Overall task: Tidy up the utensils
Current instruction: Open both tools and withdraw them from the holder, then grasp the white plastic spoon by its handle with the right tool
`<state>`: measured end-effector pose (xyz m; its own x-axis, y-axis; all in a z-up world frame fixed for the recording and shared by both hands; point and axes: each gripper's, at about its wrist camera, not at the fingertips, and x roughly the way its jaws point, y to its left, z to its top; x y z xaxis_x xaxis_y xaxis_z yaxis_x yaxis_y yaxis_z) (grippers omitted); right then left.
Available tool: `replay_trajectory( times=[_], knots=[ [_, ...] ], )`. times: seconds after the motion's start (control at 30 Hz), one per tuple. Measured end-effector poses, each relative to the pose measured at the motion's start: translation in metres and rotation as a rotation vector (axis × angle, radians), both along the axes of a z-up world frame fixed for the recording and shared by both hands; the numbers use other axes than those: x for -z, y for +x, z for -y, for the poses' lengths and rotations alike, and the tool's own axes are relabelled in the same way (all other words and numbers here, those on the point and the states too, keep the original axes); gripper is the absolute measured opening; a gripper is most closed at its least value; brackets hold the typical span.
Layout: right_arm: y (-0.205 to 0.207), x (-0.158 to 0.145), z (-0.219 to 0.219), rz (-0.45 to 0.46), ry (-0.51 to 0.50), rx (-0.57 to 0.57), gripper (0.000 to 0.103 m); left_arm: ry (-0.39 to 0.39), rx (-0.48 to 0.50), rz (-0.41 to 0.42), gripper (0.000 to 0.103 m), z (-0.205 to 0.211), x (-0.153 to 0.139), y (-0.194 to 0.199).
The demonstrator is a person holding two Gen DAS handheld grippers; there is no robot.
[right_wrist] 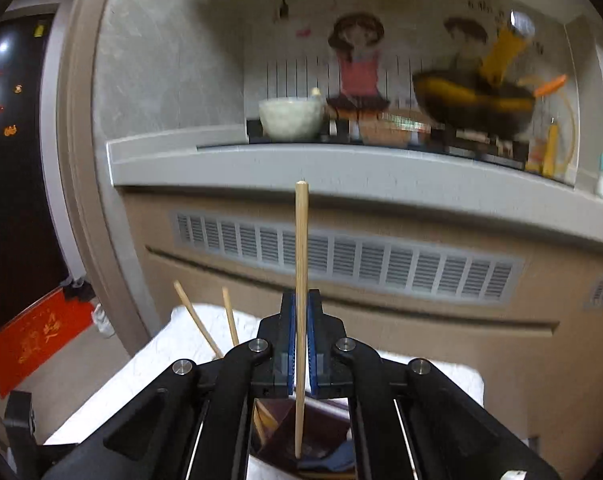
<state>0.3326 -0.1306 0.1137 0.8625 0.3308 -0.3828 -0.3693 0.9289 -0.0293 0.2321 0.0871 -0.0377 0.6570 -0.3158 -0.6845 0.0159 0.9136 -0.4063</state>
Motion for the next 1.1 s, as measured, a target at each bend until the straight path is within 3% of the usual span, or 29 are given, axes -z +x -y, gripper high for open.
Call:
replay_trajectory(
  times=[0.17,0.37,0.43,0.5,0.6,0.7,0.9,1.0,1.1],
  knots=[
    [0.008,0.031,-0.012,-0.047,-0.07,0.004,0.006,0.002,-0.021,-0.02,0.066,-0.004,0.007,0.006],
    [0.019,0.092,-0.003,-0.271,-0.1,0.008,0.007,0.045,-0.041,-0.094,0.068,-0.012,0.025,-0.002],
    [0.012,0.1,0.0,-0.302,-0.113,0.018,0.015,0.072,-0.049,-0.106,0.07,-0.015,0.028,-0.007],
    [-0.005,0.103,0.005,-0.292,-0.121,0.04,0.031,0.099,-0.066,-0.115,0.071,-0.018,0.031,-0.015],
    [-0.034,0.106,0.01,-0.281,-0.121,0.071,0.041,0.15,-0.091,-0.116,0.073,-0.022,0.033,-0.026],
    [-0.068,0.121,0.0,-0.332,-0.147,0.02,0.042,0.2,-0.106,-0.114,0.073,-0.023,0.034,-0.036],
    [-0.101,0.174,-0.04,-0.557,-0.105,-0.121,0.042,0.306,-0.087,-0.1,0.075,-0.013,0.031,-0.056],
    [-0.107,0.188,-0.066,-0.572,-0.125,-0.165,0.042,0.339,-0.07,-0.093,0.077,-0.011,0.028,-0.065],
    [-0.112,0.195,-0.095,-0.527,-0.17,-0.223,0.042,0.362,-0.074,-0.085,0.077,-0.012,0.023,-0.076]
  ],
)
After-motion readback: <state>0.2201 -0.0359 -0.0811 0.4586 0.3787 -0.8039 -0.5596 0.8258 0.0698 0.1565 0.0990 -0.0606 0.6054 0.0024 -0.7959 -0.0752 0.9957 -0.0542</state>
